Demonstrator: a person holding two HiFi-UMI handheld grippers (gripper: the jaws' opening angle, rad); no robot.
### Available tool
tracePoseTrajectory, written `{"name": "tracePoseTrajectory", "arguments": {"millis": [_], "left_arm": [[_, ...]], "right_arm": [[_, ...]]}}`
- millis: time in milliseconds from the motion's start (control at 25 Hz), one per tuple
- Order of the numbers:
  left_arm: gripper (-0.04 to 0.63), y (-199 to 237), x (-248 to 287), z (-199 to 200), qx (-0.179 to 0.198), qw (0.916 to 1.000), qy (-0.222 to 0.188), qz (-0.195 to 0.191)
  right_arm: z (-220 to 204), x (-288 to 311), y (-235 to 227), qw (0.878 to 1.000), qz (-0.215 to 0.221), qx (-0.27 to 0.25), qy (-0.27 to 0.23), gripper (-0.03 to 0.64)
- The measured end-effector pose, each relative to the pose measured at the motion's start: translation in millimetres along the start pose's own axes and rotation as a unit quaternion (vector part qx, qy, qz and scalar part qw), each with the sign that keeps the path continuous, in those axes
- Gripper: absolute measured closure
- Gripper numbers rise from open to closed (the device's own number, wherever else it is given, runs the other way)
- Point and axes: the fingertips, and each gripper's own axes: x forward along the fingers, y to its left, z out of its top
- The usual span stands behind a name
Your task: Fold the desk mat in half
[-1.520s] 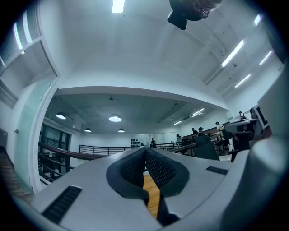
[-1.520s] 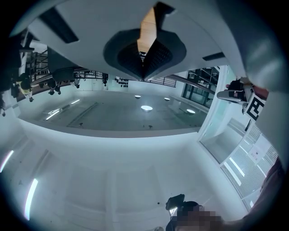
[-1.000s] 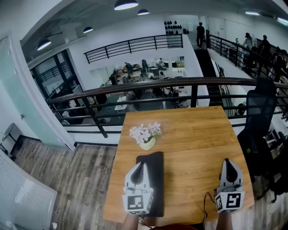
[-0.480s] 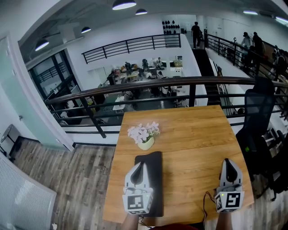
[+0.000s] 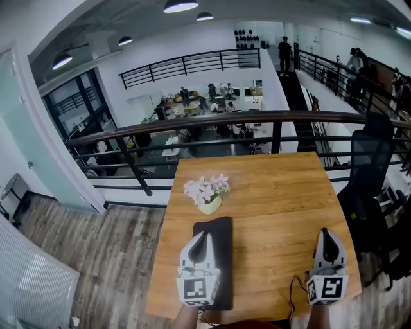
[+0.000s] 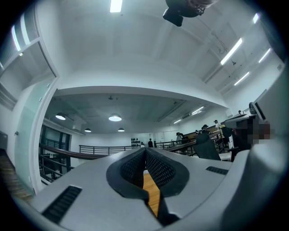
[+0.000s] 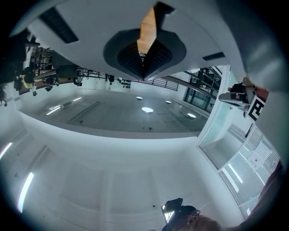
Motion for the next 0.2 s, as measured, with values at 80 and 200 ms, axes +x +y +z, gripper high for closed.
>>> {"name": "tracePoseTrajectory", "arguments": {"millis": [80,200], "left_arm": [[0.575,2.4,0.5,-1.1,0.003,1.0000,0.002,0.001],[0.575,5.0,1.9,-0.3,0.004,1.0000,0.000,0.003]], "right_arm": [[1.0,2.4,1.7,1.000,0.003,-0.003,-0.001,0.607],[0.2,4.2,1.9,1.000,0.002,-0.003,0.001,0.607]]}}
